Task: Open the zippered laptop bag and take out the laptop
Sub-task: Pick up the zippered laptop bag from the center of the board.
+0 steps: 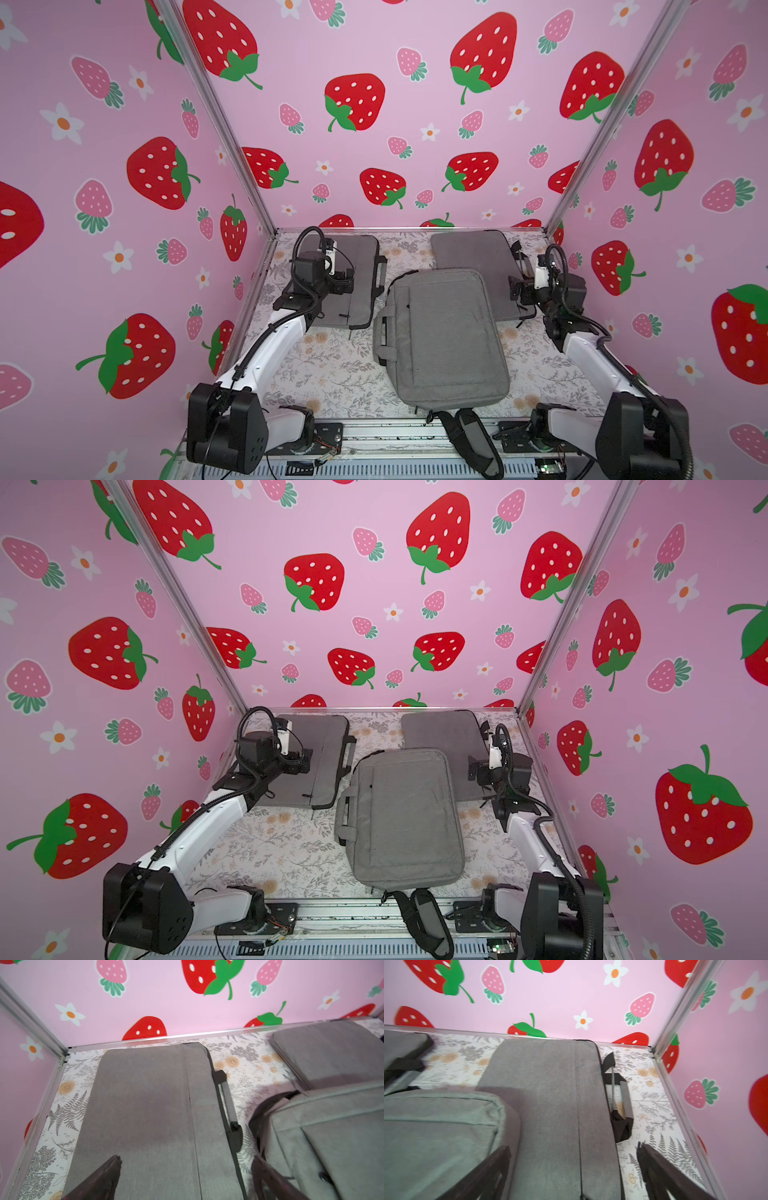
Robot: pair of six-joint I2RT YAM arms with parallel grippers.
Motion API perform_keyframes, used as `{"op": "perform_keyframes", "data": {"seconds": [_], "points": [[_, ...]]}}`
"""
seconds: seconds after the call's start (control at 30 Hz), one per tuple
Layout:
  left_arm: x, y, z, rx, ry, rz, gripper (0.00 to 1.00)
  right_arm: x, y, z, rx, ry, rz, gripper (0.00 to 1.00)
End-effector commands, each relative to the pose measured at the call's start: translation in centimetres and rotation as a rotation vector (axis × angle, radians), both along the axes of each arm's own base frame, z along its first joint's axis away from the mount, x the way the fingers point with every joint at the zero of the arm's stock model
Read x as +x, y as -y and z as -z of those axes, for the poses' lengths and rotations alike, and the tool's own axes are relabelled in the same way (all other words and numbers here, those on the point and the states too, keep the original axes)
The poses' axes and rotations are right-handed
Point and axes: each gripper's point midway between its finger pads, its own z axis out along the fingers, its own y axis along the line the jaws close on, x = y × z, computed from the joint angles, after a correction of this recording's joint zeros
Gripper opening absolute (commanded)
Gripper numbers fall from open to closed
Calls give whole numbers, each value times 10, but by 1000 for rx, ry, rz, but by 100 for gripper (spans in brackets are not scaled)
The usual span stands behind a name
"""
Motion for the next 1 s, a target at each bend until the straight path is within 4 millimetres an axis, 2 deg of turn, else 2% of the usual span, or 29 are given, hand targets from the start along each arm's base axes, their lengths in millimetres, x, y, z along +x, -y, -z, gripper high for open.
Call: {"op": "perform_keyframes", "data": {"seconds": [0.0,0.2,0.3,0.47,0.63,0.97], "points": [[-40,25,30,112,-197,143,99,-28,-35,3,146,-170,-160,99],[-59,66,58,315,-237,396,99,-55,-72,-9,287,-306,-298,99],[-60,74,73,412,-258,484,99,-65,-87,-10,312,-381,-341,99],[-57,72,99,498,-360,532,100,-77,-114,-13,339,-465,-403,99],[-57,65,123,556,-436,543,97,-86,-140,-6,312,-528,-450,99],[-57,62,158,625,-510,621,94,-87,-175,11,305,-596,-500,99]]}}
